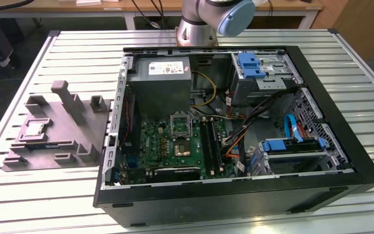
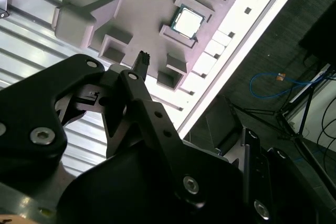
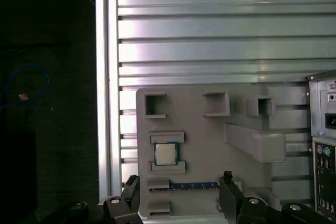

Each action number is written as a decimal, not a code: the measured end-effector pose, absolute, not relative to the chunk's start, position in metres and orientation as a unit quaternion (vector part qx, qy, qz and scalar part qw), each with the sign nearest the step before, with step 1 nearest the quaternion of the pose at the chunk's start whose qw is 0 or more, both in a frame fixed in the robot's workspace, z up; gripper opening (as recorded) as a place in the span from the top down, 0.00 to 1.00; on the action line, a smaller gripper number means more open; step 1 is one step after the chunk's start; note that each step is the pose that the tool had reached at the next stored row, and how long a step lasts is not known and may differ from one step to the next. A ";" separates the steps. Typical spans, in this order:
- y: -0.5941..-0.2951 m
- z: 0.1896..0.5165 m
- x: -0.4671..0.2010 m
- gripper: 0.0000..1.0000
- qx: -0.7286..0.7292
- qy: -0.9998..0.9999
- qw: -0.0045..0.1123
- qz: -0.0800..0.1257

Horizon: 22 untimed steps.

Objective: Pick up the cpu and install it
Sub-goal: 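Pick up the cpu and move it towards the insertion slot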

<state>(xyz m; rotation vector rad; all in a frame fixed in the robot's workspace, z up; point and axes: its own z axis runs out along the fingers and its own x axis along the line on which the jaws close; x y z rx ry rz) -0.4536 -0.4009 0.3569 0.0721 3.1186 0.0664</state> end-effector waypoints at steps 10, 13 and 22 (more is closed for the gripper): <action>-0.402 0.353 -0.454 0.29 0.023 0.999 0.011 0.021; -0.402 0.352 -0.454 0.29 0.023 0.999 0.011 0.021; -0.402 0.351 -0.454 0.29 0.023 0.999 0.011 0.021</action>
